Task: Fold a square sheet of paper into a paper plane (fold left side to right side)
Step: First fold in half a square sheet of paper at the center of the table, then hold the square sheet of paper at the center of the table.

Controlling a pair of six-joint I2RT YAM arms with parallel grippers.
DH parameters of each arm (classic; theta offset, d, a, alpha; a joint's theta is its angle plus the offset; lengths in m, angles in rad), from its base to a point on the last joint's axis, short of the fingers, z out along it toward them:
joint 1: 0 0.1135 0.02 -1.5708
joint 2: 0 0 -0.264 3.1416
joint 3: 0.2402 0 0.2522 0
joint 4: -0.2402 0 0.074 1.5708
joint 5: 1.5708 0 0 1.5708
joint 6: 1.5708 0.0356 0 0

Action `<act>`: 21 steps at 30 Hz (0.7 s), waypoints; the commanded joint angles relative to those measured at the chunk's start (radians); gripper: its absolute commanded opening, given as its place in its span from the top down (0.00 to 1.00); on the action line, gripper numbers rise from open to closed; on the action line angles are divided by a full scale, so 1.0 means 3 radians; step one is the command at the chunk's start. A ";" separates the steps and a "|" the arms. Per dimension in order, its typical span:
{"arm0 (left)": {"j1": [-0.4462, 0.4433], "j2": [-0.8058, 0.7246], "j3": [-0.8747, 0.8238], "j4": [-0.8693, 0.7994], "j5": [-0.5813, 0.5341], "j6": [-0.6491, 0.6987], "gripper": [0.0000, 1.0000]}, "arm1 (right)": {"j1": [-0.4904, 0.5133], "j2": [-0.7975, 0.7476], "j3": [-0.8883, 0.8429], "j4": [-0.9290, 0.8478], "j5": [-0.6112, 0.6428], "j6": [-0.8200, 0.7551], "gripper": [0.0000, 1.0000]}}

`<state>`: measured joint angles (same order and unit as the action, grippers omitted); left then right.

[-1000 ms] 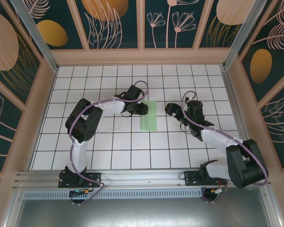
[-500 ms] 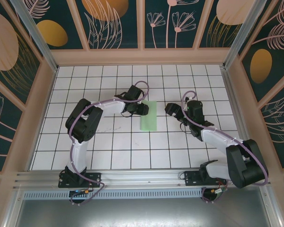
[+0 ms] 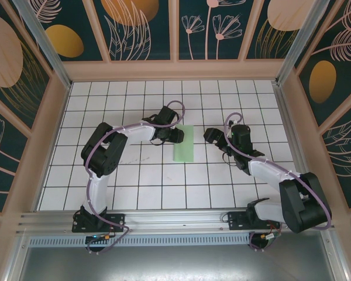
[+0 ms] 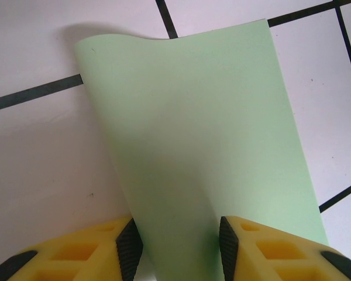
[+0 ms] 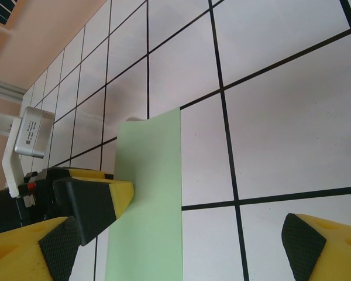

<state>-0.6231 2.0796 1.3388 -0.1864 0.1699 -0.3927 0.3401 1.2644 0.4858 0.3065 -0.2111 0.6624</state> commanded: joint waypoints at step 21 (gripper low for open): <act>0.0004 0.0161 -0.0132 -0.0050 -0.0223 0.0044 0.55 | 0.0334 0.0791 0.0189 0.0625 -0.0400 0.0247 0.62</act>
<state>-0.6250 2.0766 1.3350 -0.1829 0.1631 -0.3927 0.4149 1.4548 0.5079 0.4046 -0.2905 0.7071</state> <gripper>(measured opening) 0.451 0.401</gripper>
